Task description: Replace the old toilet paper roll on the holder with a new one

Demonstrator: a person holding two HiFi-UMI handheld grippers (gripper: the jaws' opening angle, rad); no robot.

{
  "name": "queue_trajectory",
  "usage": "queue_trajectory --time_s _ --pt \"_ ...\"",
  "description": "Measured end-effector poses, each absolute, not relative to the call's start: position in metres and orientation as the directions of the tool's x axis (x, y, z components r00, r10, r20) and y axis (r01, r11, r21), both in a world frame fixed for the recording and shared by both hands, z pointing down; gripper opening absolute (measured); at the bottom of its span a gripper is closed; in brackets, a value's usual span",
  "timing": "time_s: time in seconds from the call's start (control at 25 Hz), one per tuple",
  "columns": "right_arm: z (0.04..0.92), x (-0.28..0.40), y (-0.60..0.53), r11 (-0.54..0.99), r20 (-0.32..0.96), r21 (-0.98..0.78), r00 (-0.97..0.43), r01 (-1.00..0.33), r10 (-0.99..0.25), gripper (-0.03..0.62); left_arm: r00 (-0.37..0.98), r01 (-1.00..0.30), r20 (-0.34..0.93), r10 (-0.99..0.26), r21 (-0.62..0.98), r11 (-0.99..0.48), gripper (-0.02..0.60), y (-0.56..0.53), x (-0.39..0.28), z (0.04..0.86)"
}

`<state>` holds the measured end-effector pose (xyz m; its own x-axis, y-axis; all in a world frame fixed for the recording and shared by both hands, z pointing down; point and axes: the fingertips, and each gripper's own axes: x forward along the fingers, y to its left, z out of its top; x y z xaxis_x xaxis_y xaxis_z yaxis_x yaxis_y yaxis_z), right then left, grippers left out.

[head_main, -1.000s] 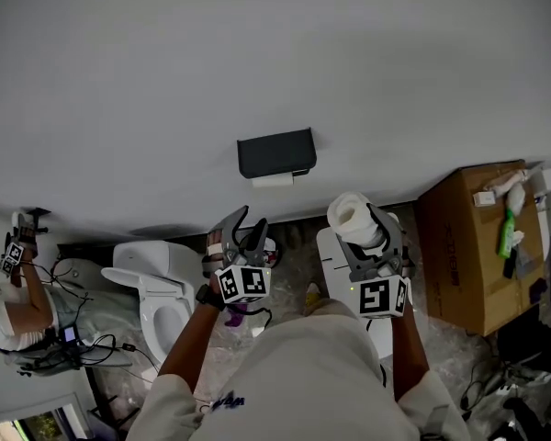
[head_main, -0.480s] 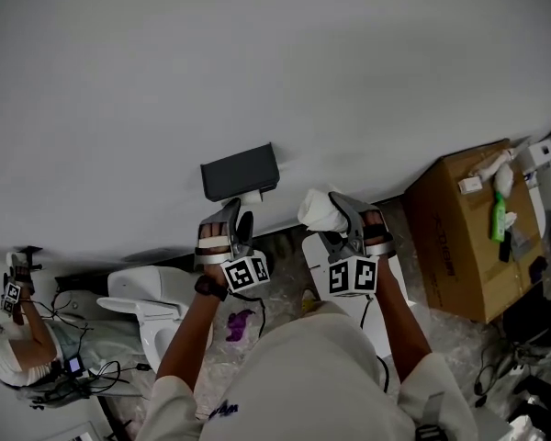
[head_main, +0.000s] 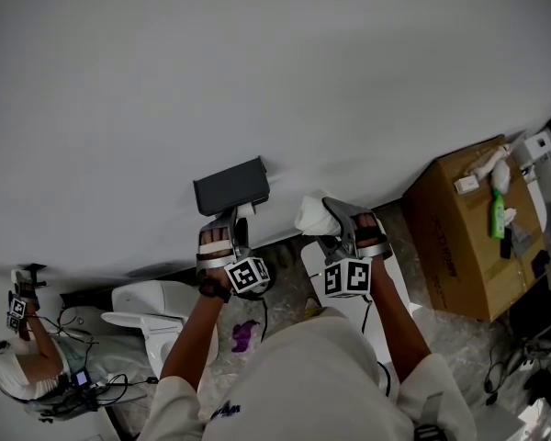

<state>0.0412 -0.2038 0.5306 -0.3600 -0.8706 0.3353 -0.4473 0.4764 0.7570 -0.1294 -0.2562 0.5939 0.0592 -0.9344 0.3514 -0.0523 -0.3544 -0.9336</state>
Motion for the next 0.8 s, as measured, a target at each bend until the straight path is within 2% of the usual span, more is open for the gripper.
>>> queue_trajectory --time_s 0.2,0.36,0.8 --pt "0.534 0.048 -0.203 0.478 0.343 0.756 -0.351 -0.448 -0.872 0.299 0.052 -0.051 0.333 -0.942 -0.941 -0.335 0.245 -0.258 -0.13 0.593" --pt "0.529 0.053 -0.199 0.468 0.335 0.753 -0.343 -0.463 -0.878 0.299 0.048 -0.045 0.309 -0.95 -0.949 -0.312 0.181 -0.26 -0.129 0.585" --pt "0.522 0.048 -0.199 0.464 0.334 0.744 -0.334 -0.481 -0.881 0.299 0.026 -0.017 0.281 -0.959 -0.96 -0.281 0.173 -0.262 -0.132 0.588"
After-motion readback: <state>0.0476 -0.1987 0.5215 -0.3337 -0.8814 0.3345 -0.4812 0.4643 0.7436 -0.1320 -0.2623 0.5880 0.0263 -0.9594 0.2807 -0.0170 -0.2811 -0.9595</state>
